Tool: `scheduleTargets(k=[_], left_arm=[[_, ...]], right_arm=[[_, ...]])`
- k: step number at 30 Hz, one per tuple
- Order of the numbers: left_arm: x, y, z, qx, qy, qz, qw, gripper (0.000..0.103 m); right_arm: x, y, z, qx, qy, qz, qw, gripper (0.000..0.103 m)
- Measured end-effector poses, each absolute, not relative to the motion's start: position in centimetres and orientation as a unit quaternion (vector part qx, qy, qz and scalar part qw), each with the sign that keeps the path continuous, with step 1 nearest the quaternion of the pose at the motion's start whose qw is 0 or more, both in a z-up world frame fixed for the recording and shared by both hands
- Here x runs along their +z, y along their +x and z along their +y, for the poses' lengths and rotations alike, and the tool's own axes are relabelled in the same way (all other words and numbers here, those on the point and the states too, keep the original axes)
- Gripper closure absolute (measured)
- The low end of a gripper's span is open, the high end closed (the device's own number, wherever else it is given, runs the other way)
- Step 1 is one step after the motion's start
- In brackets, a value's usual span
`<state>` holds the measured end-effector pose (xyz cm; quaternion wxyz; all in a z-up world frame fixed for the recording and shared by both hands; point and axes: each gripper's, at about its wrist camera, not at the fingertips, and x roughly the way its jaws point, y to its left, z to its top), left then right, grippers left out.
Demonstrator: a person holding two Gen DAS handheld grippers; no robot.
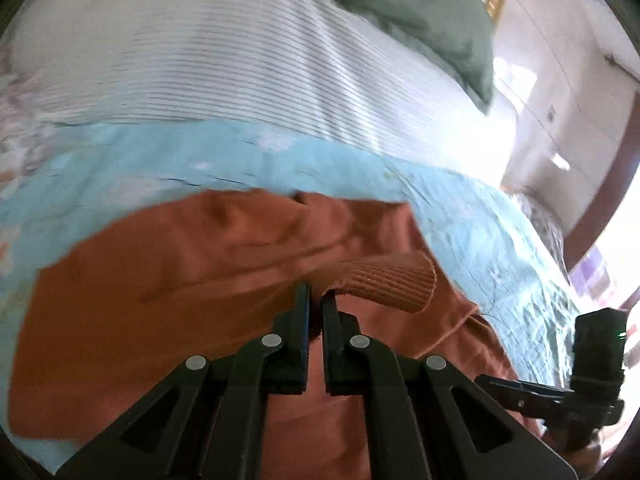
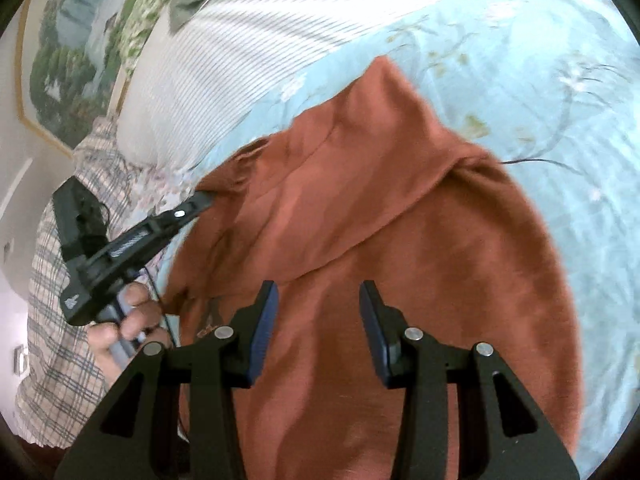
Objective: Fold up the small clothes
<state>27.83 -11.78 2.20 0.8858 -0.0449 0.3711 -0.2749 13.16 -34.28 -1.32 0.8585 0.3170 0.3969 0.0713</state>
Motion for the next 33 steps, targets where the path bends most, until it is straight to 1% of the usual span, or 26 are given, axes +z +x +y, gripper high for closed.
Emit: scheduleTargets(k=[3, 7, 10, 11, 13, 14, 15, 19, 22, 27, 31, 32, 33], left_arm=[[0.5, 28.2, -16.4, -0.29, -0.028, 0.375, 0.88, 0.099], [-1.3, 29.0, -20.5, -0.295, -0.001, 0.377, 0.878, 0.099], [-2.7, 29.2, -21.6, -0.298, 0.013, 0.388, 0.872, 0.093], [-3.0, 29.2, -21.6, -0.299, 0.016, 0.393, 0.87, 0.088], [-3.4, 28.6, -21.3, -0.306, 0.017, 0.397, 0.865, 0.065], [-3.5, 28.0, -20.9, -0.305, 0.02, 0.396, 0.866, 0.042], [-3.4, 27.4, -20.4, -0.303, 0.022, 0.391, 0.869, 0.035], [-2.8, 24.5, -17.2, -0.297, 0.033, 0.383, 0.874, 0.035], [-2.4, 22.2, -12.9, -0.262, 0.041, 0.371, 0.89, 0.035], [-2.9, 19.3, -4.0, -0.131, 0.066, 0.358, 0.922, 0.035], [-4.2, 18.6, 1.9, -0.036, 0.07, 0.366, 0.927, 0.035], [-4.8, 18.8, 3.1, -0.023, 0.067, 0.376, 0.924, 0.035], [-5.4, 19.2, 4.0, -0.013, 0.062, 0.387, 0.92, 0.036]], right_arm=[[-1.5, 12.5, -35.5, 0.057, 0.324, 0.393, 0.859, 0.059], [-1.8, 12.3, -36.6, 0.045, 0.33, 0.39, 0.859, 0.059], [-1.8, 12.8, -36.8, 0.046, 0.332, 0.386, 0.86, 0.059], [-1.7, 13.1, -36.8, 0.045, 0.331, 0.385, 0.86, 0.059], [-1.7, 13.8, -36.7, 0.046, 0.33, 0.386, 0.86, 0.059], [-1.9, 14.1, -36.6, 0.049, 0.331, 0.388, 0.859, 0.059], [-2.0, 14.8, -36.5, 0.054, 0.331, 0.392, 0.857, 0.059], [-1.9, 17.1, -36.0, 0.064, 0.327, 0.394, 0.856, 0.059], [-2.0, 19.4, -35.9, 0.062, 0.317, 0.396, 0.859, 0.059], [-2.9, 23.3, -35.8, 0.047, 0.291, 0.406, 0.865, 0.059], [-4.4, 25.3, -35.9, 0.05, 0.295, 0.417, 0.858, 0.059], [-4.6, 25.6, -35.7, 0.056, 0.295, 0.415, 0.859, 0.065], [-4.7, 25.8, -35.5, 0.061, 0.292, 0.413, 0.86, 0.076]])
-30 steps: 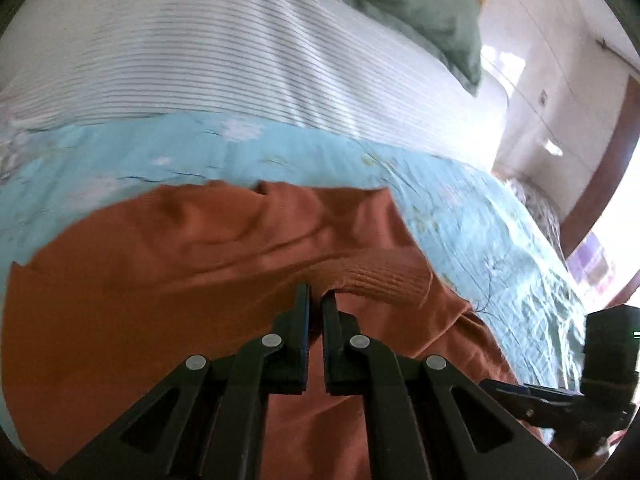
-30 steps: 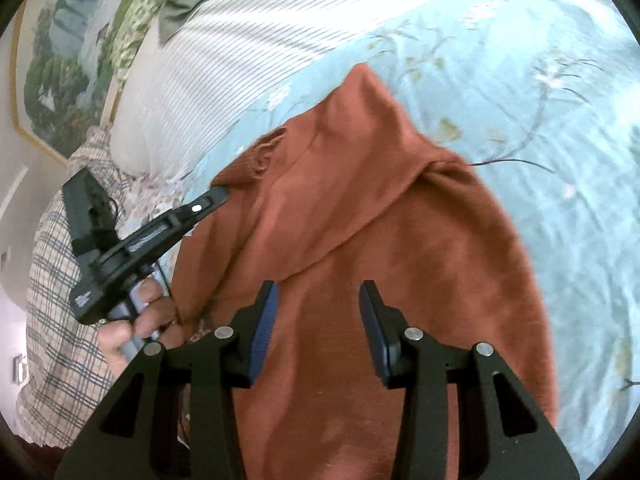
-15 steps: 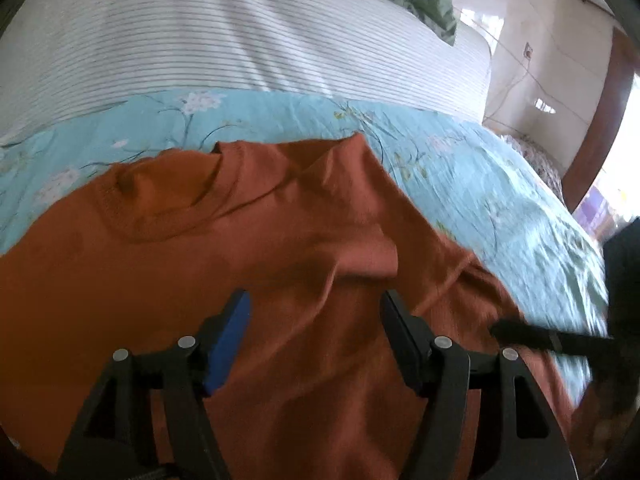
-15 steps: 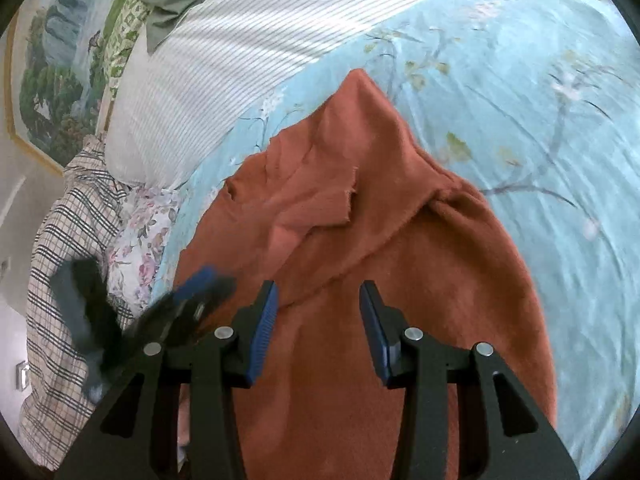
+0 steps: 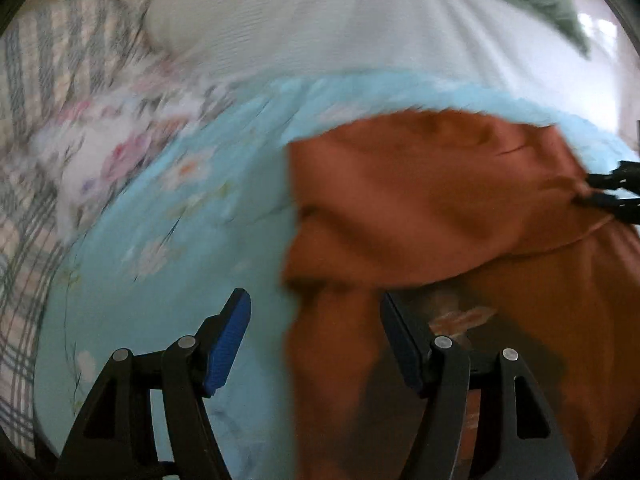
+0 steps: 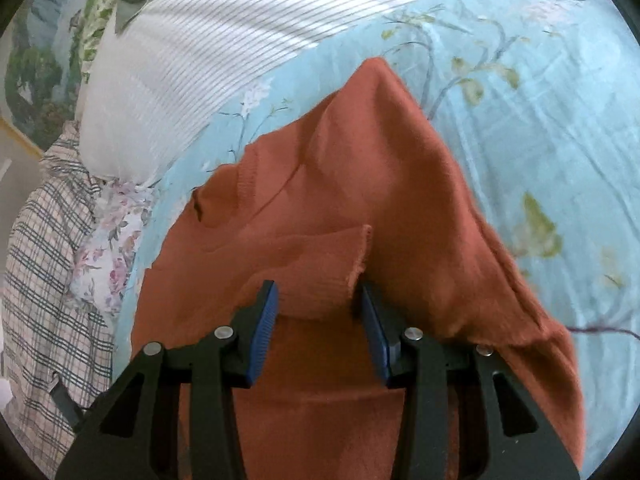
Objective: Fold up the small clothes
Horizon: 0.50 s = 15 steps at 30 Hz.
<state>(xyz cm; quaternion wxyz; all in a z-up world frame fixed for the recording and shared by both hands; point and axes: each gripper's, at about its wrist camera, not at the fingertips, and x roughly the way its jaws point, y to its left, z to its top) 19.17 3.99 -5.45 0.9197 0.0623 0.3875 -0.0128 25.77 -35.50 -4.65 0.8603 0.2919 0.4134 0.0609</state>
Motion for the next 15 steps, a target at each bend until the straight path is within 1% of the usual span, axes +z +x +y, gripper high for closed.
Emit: scheduleTargets(k=[1, 3, 5, 8, 10, 12, 15], left_arm=[[-6.1, 19.7, 4.9, -0.005, 0.052, 0.401, 0.915, 0.037], [-6.6, 20.4, 5.5, -0.009, 0.031, 0.411, 0.911, 0.037], [-6.8, 21.4, 5.6, -0.015, 0.016, 0.417, 0.909, 0.037], [-6.9, 22.4, 4.8, -0.016, 0.018, 0.419, 0.908, 0.038], [-6.9, 22.8, 4.7, -0.013, 0.016, 0.416, 0.909, 0.039], [-7.0, 23.0, 4.7, -0.004, 0.013, 0.416, 0.909, 0.04], [-7.5, 23.8, 5.1, 0.016, 0.006, 0.425, 0.905, 0.04]], right_arm=[[-4.4, 25.9, -35.2, 0.066, 0.285, 0.414, 0.862, 0.099], [-3.4, 25.4, -35.1, 0.077, 0.286, 0.405, 0.865, 0.099], [-0.9, 24.2, -35.4, 0.085, 0.288, 0.377, 0.876, 0.099], [2.3, 22.2, -36.9, 0.091, 0.312, 0.341, 0.882, 0.1], [3.4, 21.5, -38.0, 0.077, 0.313, 0.33, 0.887, 0.1], [3.2, 21.4, -38.7, 0.049, 0.301, 0.34, 0.89, 0.1], [0.7, 22.5, -39.2, 0.022, 0.293, 0.383, 0.876, 0.1]])
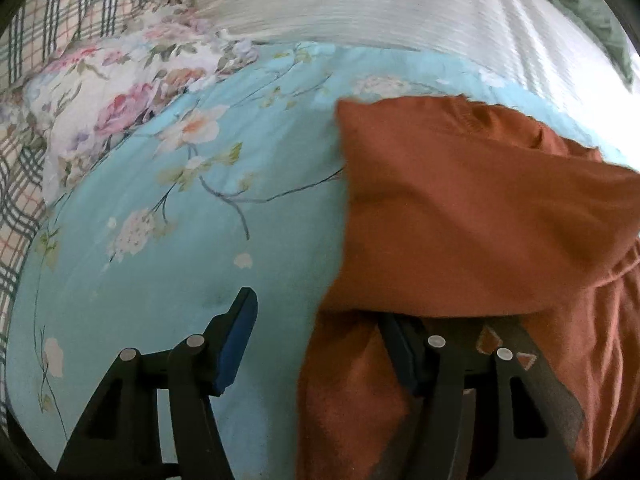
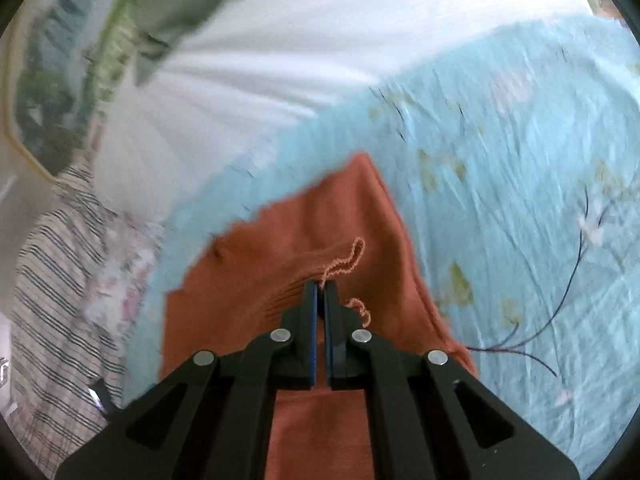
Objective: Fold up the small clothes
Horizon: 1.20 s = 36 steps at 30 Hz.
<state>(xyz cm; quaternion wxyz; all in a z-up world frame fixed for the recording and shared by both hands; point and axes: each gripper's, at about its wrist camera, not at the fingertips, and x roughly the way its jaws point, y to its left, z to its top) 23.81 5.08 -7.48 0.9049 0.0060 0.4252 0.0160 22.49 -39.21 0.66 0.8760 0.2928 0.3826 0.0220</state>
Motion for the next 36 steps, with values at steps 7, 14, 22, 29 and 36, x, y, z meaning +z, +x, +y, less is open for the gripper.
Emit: scheduleTargets(k=[7, 14, 22, 29, 36], left_arm=[[-7.4, 23.7, 7.1, 0.036, -0.056, 0.428, 0.901, 0.04], [-7.7, 23.6, 8.1, 0.032, -0.093, 0.431, 0.897, 0.04], [-7.9, 23.7, 8.0, 0.037, -0.091, 0.432, 0.897, 0.04], [-8.1, 23.7, 8.6, 0.025, -0.104, 0.433, 0.895, 0.039], [-7.2, 22.6, 8.8, 0.018, -0.107, 0.436, 0.893, 0.04]], right_arm=[[0.3, 22.2, -38.5, 0.013, 0.279, 0.365, 0.888, 0.1], [0.1, 21.9, -38.8, -0.063, 0.262, 0.378, 0.886, 0.096], [-2.5, 25.4, -32.0, 0.048, 0.19, 0.45, 0.871, 0.077], [-1.7, 22.6, -37.8, -0.069, 0.237, 0.406, 0.88, 0.083], [0.3, 17.9, -37.5, -0.009, 0.218, 0.41, 0.886, 0.06]])
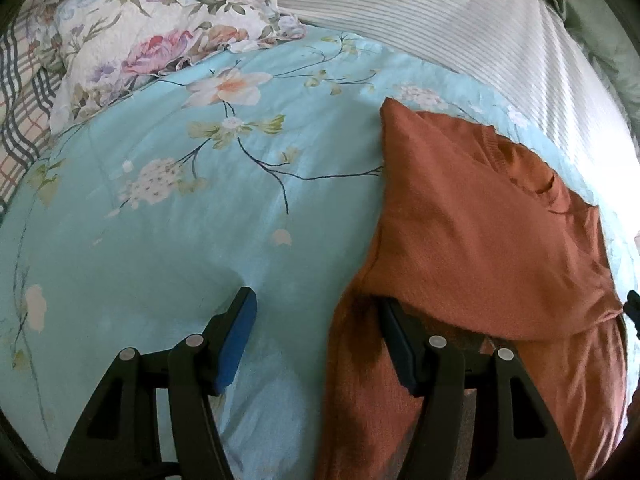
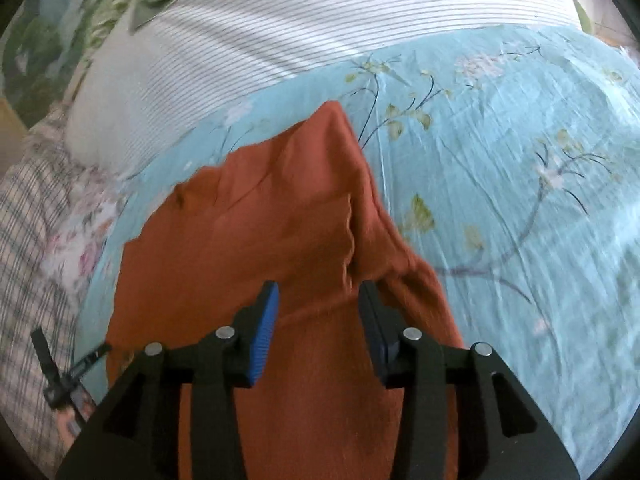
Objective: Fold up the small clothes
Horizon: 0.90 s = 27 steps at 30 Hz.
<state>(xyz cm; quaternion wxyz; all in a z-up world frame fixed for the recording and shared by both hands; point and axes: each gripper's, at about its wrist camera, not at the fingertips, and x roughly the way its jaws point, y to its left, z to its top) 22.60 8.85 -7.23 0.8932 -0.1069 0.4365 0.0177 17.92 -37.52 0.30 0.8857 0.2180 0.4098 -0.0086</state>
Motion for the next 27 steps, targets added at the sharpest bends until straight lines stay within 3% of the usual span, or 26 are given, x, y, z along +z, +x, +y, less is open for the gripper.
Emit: scheduleTargets(k=[6, 12, 18, 27], left_arm=[[-6.2, 18.7, 9.6, -0.021, -0.106, 0.433, 0.895, 0.04], [-7.4, 13.9, 9.1, -0.103, -0.095, 0.464, 0.875, 0.036], [-8.4, 8.0, 8.7, -0.157, -0.09, 0.454, 0.872, 0.029], [-10.4, 0.0, 7.9, -0.246, -0.099, 0.48, 0.836, 0.028]], right_arm=[[-0.4, 12.9, -37.9, 0.016, 0.217, 0.42, 0.881, 0.06], [-1.3, 7.5, -41.6, -0.012, 0.224, 0.428, 0.875, 0.053], [-2.5, 2.8, -40.2, 0.088, 0.244, 0.442, 0.859, 0.053], [-3.1, -3.6, -37.9, 0.189, 0.266, 0.425, 0.844, 0.053]])
